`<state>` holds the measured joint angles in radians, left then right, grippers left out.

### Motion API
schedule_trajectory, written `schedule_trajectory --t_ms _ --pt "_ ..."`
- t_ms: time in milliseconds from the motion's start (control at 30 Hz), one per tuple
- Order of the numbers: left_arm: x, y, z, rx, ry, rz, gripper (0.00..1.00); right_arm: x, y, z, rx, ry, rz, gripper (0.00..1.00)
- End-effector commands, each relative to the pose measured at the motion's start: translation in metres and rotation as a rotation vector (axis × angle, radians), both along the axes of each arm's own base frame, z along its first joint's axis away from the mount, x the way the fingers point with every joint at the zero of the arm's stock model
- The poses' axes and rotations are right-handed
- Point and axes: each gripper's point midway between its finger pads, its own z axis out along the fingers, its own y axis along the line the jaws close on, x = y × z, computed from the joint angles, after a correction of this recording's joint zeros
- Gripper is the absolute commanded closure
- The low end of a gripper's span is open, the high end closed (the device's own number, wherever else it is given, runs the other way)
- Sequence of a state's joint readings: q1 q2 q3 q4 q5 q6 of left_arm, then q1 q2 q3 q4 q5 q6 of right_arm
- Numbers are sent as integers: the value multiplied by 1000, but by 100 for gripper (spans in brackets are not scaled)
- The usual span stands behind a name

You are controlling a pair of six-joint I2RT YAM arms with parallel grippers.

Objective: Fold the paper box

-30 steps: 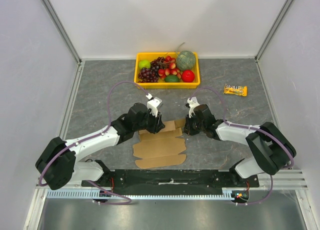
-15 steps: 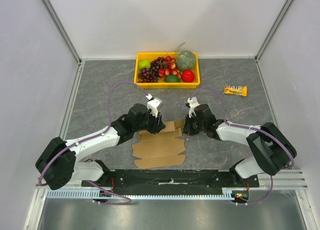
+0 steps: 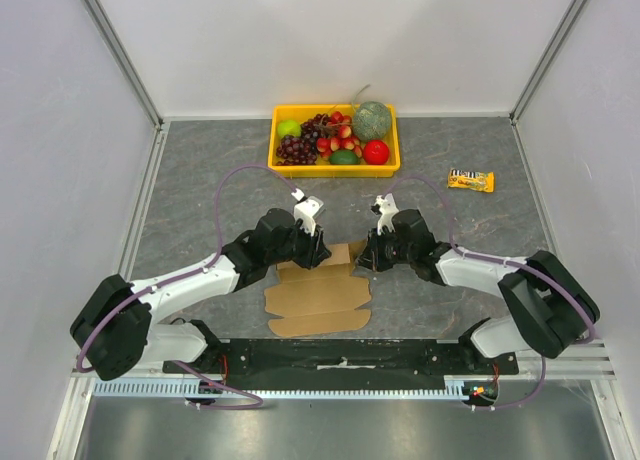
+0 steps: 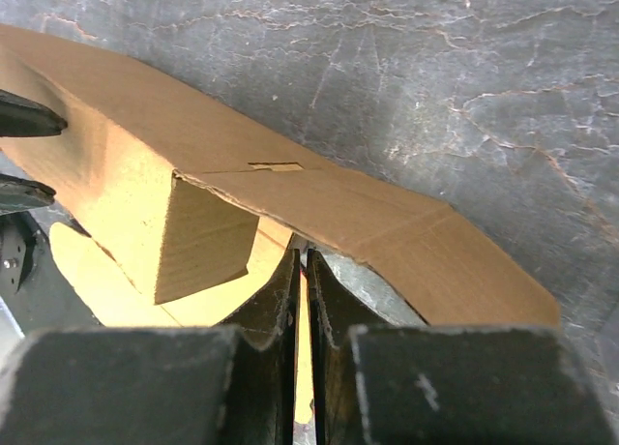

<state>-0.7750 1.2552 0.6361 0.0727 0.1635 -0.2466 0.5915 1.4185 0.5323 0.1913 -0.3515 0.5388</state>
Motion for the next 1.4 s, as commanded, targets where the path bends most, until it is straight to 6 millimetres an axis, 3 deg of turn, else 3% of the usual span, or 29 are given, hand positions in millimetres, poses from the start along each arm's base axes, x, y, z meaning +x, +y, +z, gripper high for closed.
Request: schedule_trajectory --t_ms 0,567,1033,1233,1367 --pt "-7 3 -6 2 34 9 64 -2 15 10 116 -5 18 89" --pt "-10 2 -9 1 41 3 64 -1 30 5 227 30 10 90" --pt "-10 2 -12 5 45 5 64 -5 34 -25 142 62 24 90" --pt "-10 2 -12 7 43 7 64 -1 21 -13 43 -1 30 84" --pt "-9 2 -13 8 42 8 65 8 3 17 -64 -136 55 74"
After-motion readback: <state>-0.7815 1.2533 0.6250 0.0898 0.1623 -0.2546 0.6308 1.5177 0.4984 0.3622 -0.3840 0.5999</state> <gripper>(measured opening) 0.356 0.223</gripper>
